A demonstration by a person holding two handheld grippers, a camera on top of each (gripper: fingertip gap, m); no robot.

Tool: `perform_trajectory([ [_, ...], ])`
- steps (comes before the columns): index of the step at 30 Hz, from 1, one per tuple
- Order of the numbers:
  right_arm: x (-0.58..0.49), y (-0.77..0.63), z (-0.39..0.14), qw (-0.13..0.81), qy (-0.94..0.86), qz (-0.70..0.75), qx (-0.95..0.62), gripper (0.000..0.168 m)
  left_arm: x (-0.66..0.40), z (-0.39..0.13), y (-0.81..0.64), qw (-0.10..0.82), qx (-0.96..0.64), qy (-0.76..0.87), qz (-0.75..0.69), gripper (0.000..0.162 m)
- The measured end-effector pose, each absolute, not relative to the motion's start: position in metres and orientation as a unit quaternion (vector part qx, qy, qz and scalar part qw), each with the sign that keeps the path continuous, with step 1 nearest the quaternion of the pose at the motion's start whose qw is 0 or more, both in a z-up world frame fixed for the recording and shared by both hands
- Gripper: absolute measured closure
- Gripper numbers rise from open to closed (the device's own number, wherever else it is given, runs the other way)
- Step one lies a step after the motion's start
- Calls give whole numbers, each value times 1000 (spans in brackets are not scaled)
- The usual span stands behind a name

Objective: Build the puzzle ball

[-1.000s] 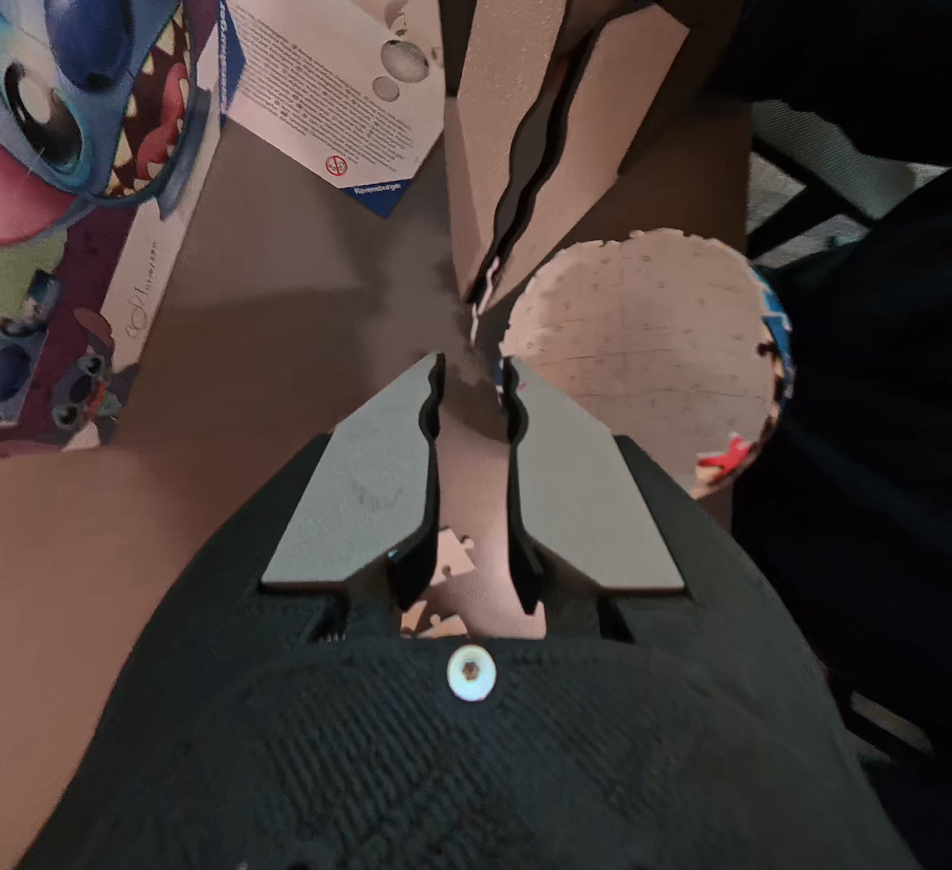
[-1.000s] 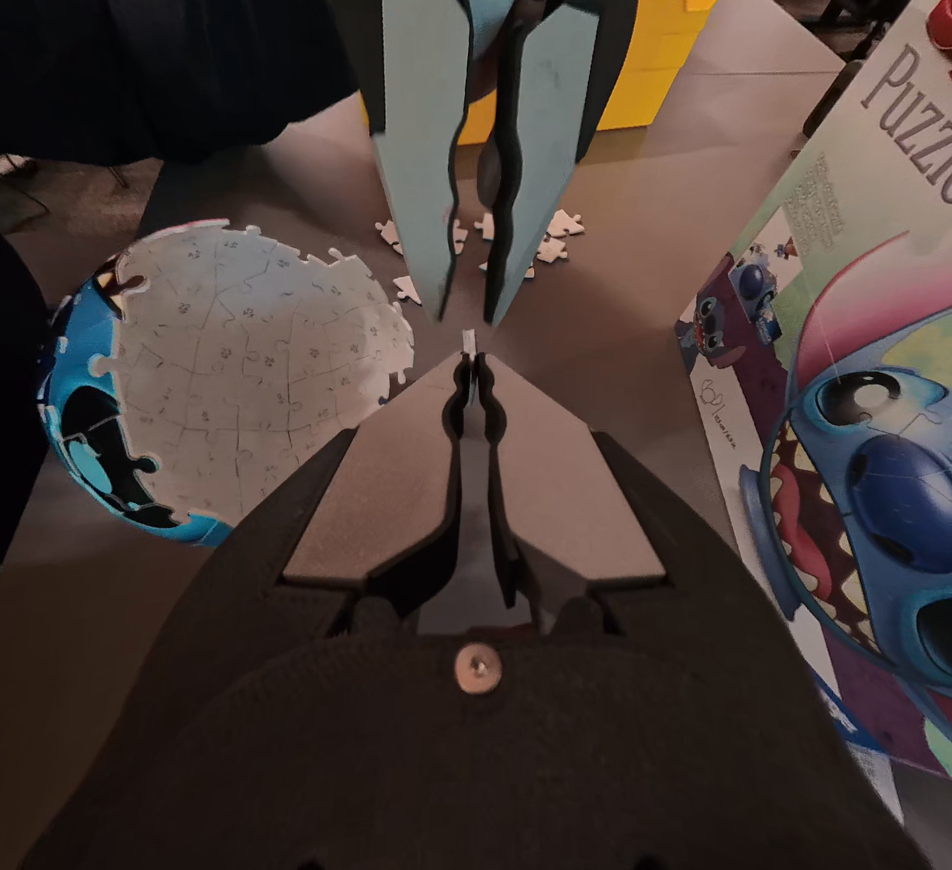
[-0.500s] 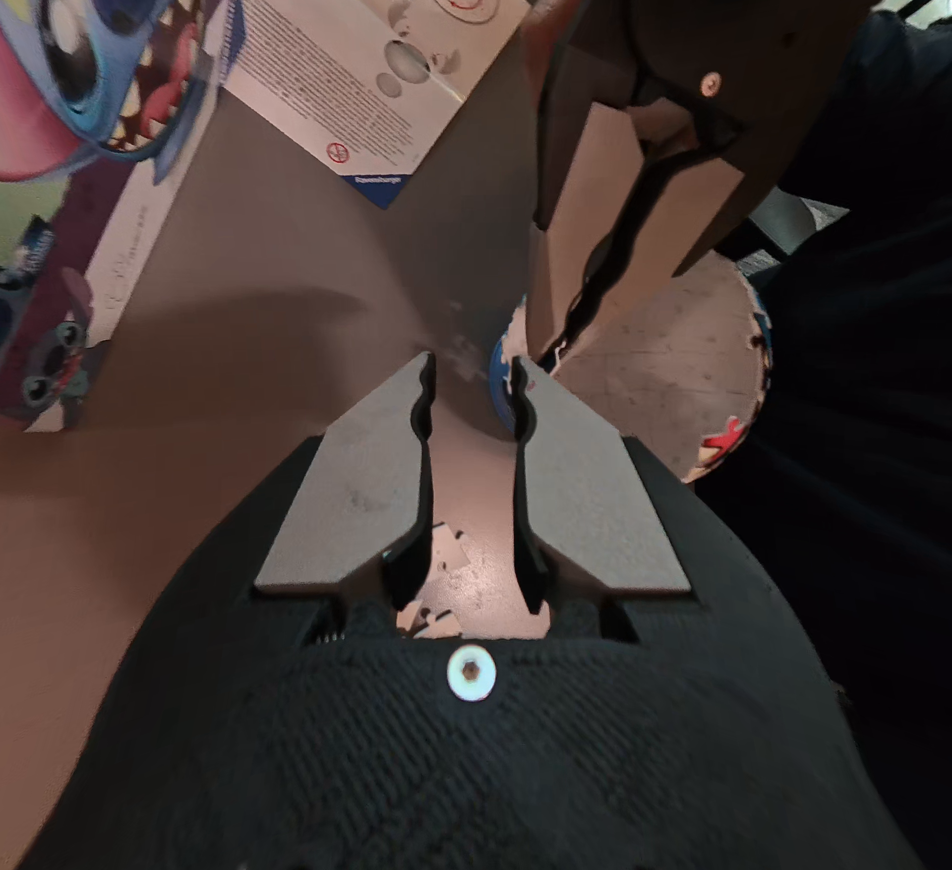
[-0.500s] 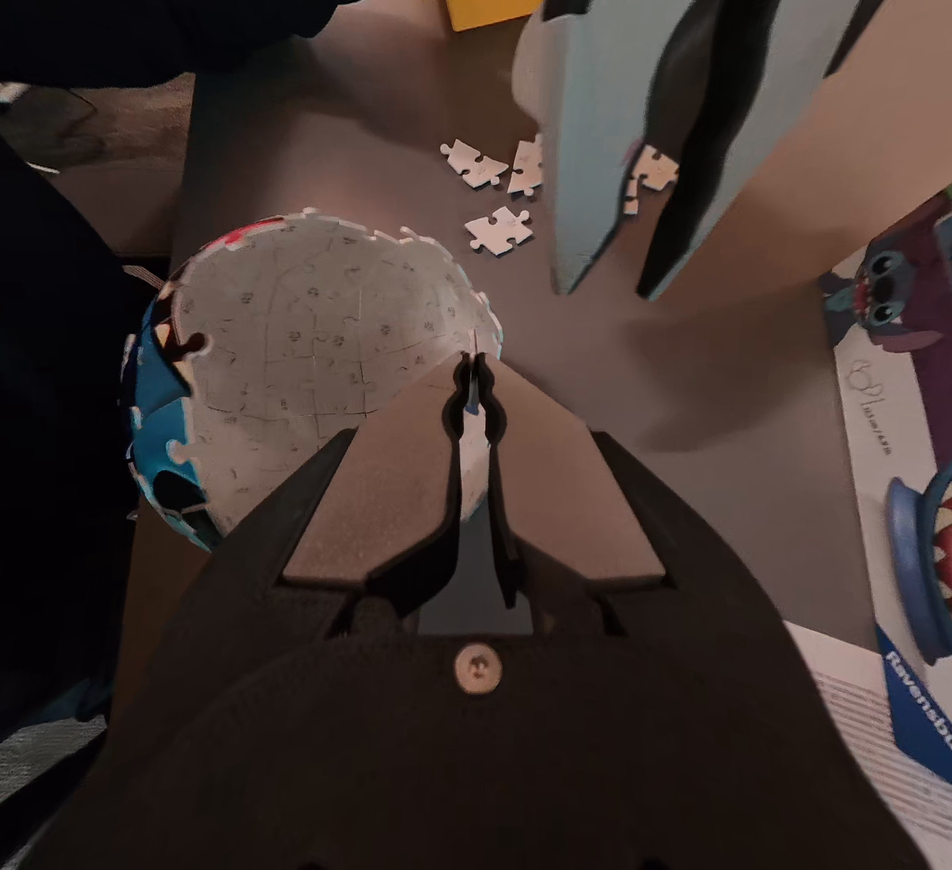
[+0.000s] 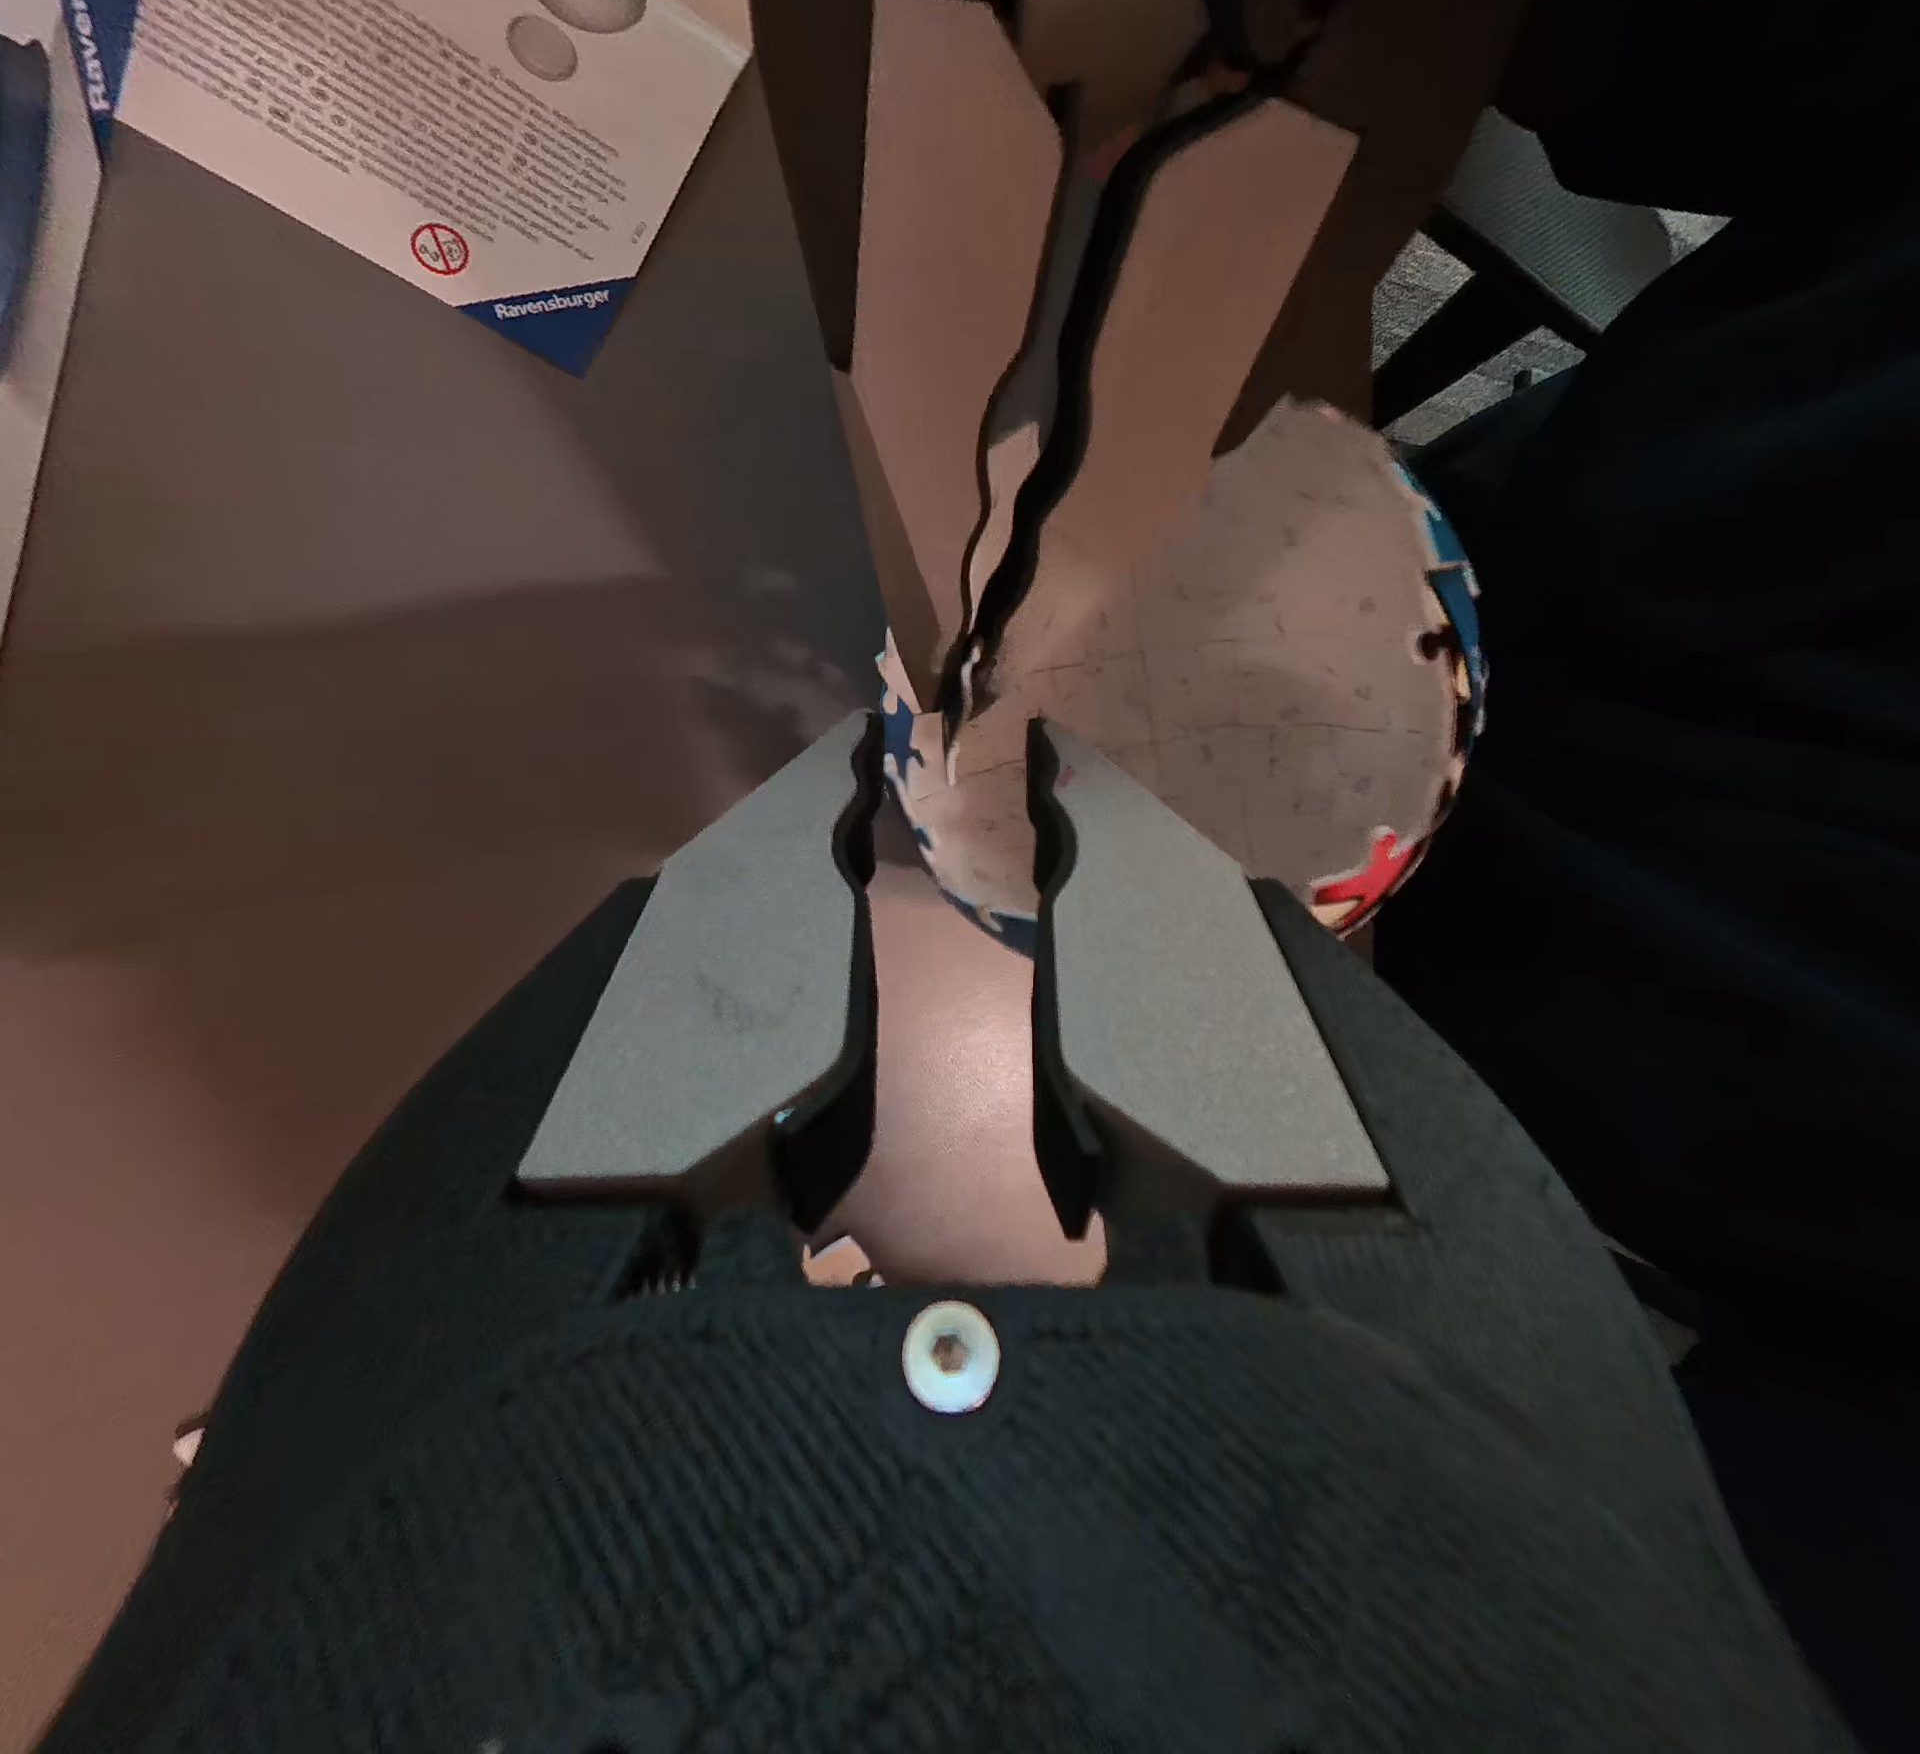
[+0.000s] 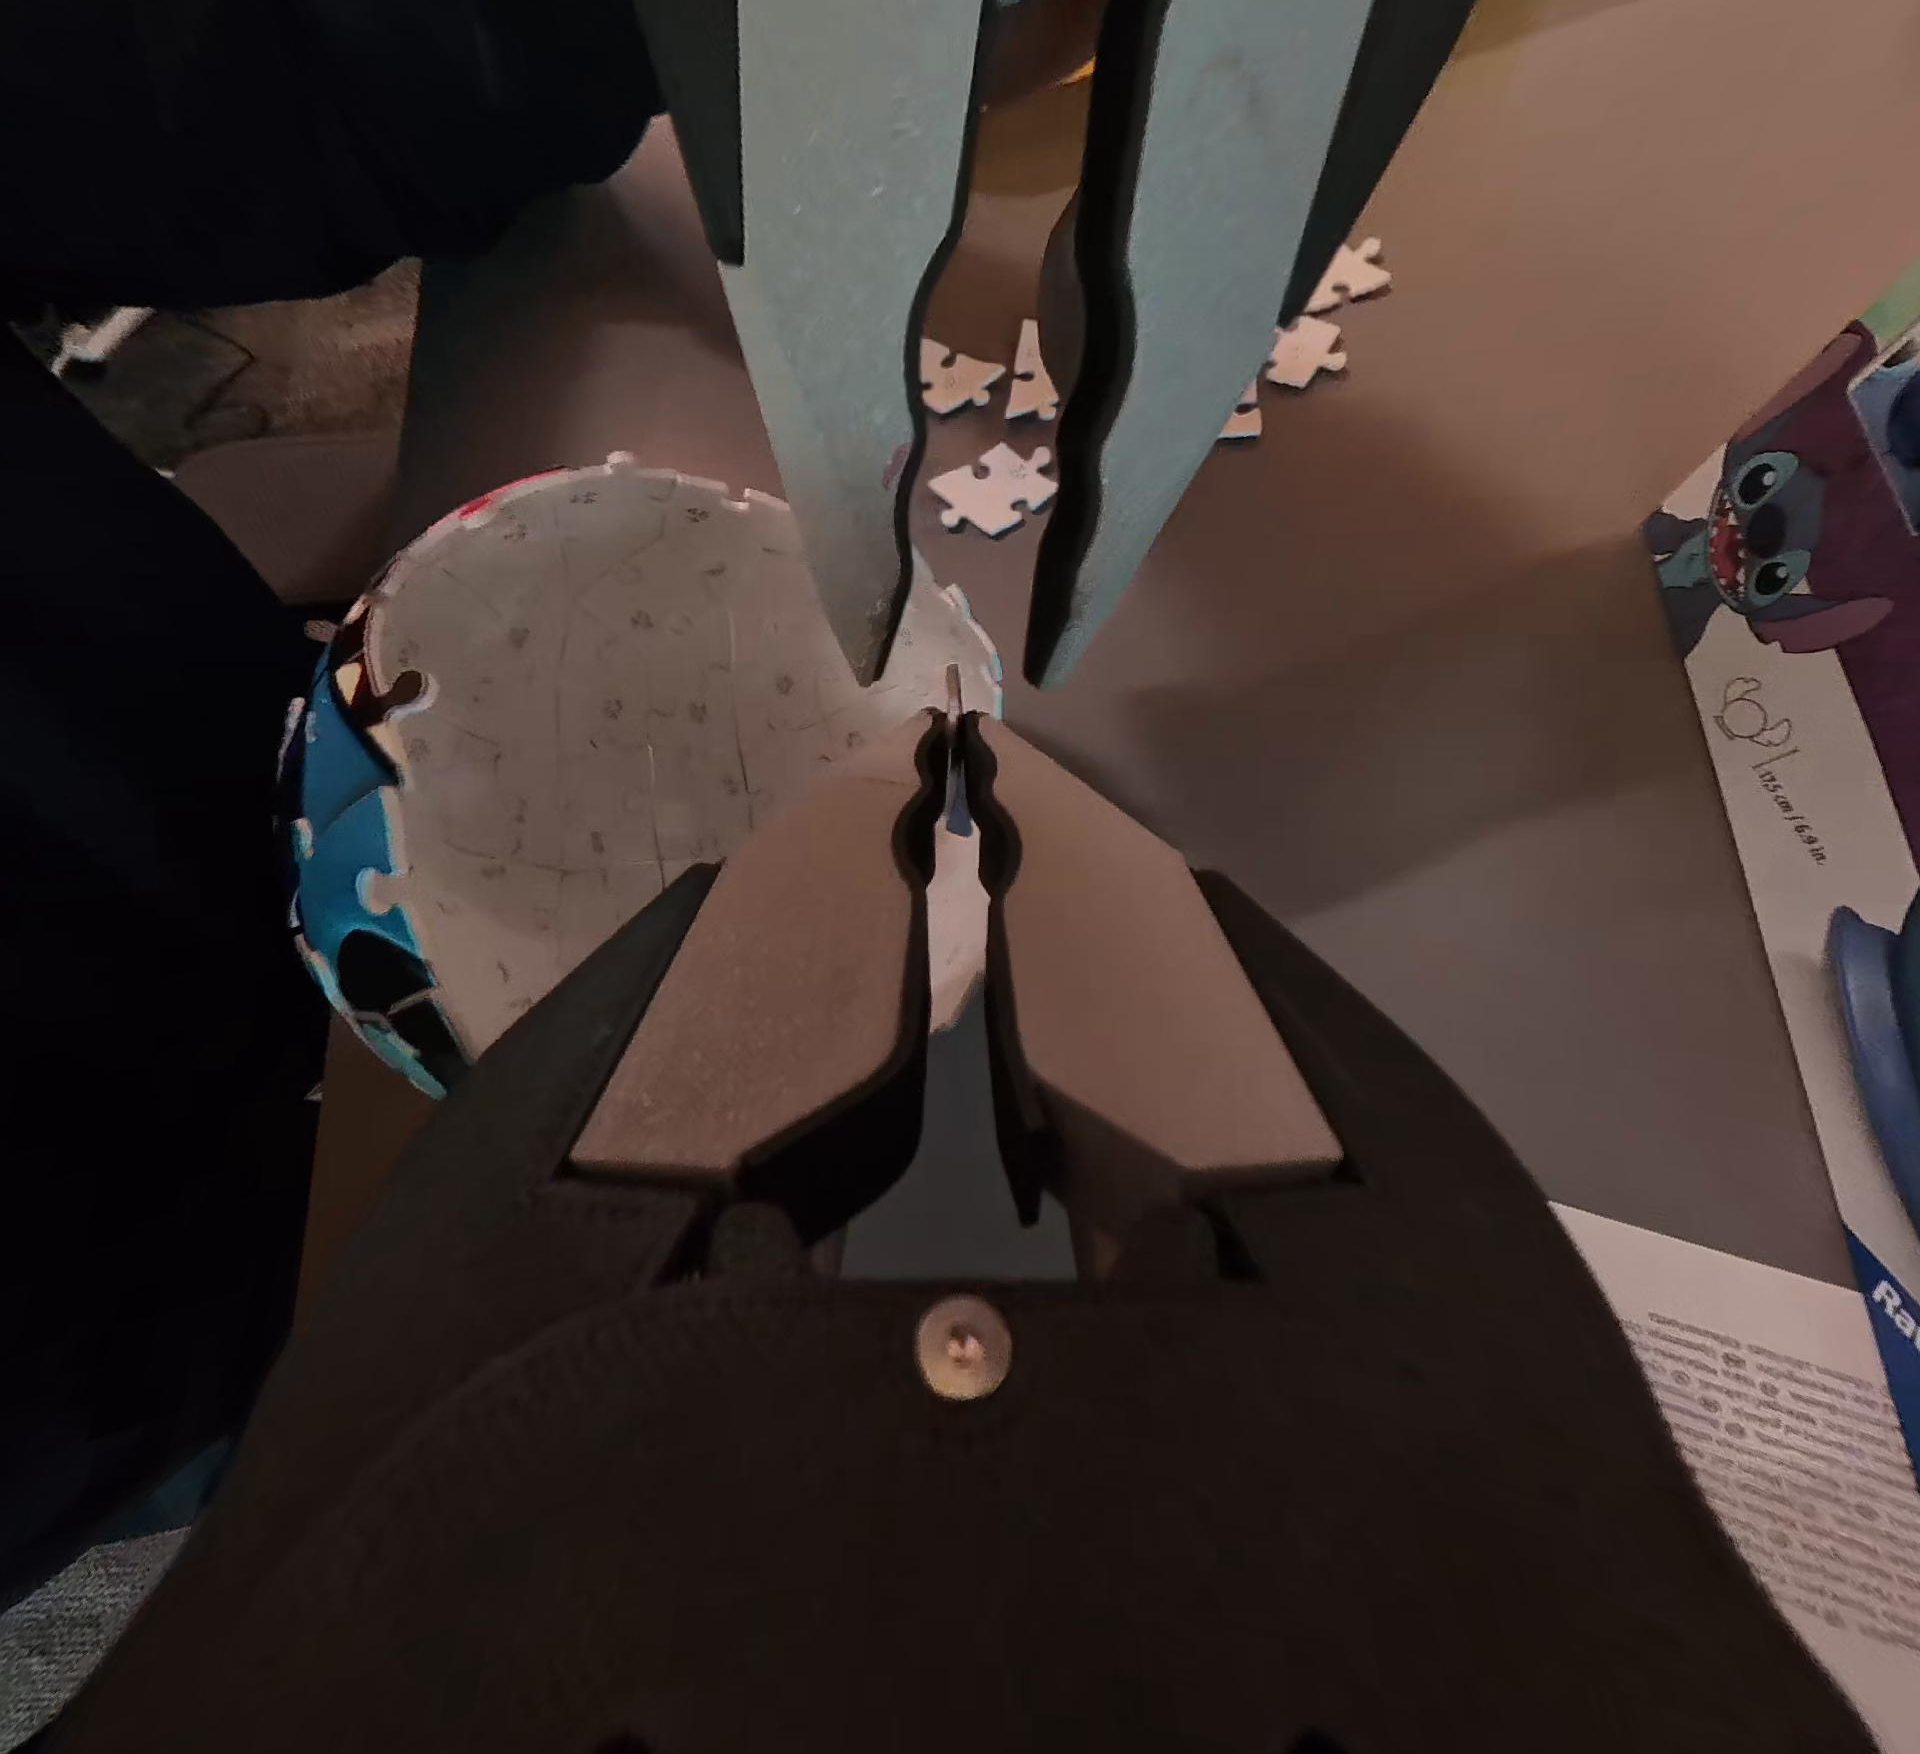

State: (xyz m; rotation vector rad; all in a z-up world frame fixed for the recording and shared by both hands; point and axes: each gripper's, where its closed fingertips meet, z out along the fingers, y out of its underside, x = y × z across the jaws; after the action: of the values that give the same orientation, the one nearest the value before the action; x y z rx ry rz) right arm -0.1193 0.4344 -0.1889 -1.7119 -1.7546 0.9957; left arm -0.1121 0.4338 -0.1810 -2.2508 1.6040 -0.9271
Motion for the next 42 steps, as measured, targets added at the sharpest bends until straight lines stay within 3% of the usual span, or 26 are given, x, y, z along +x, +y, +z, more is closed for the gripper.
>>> perform_trajectory([
  [2,-120,434,-184,245,-634,383,-625,168,-112,-184,434,113,-769,549,-308,140],
  [5,-119,435,-182,241,-625,398,-626,168,-111,-186,432,113,-763,560,-303,162],
  [11,-113,441,-180,248,-630,382,-629,158,-107,-192,431,110,-763,566,-293,162],
  [16,-109,441,-180,257,-644,360,-624,168,-107,-192,435,113,-769,556,-293,162],
  [38,-109,440,-182,256,-650,353,-622,168,-108,-198,432,97,-775,556,-286,162],
  [42,-109,440,-193,258,-670,318,-619,168,-110,-188,430,95,-771,551,-304,141],
])
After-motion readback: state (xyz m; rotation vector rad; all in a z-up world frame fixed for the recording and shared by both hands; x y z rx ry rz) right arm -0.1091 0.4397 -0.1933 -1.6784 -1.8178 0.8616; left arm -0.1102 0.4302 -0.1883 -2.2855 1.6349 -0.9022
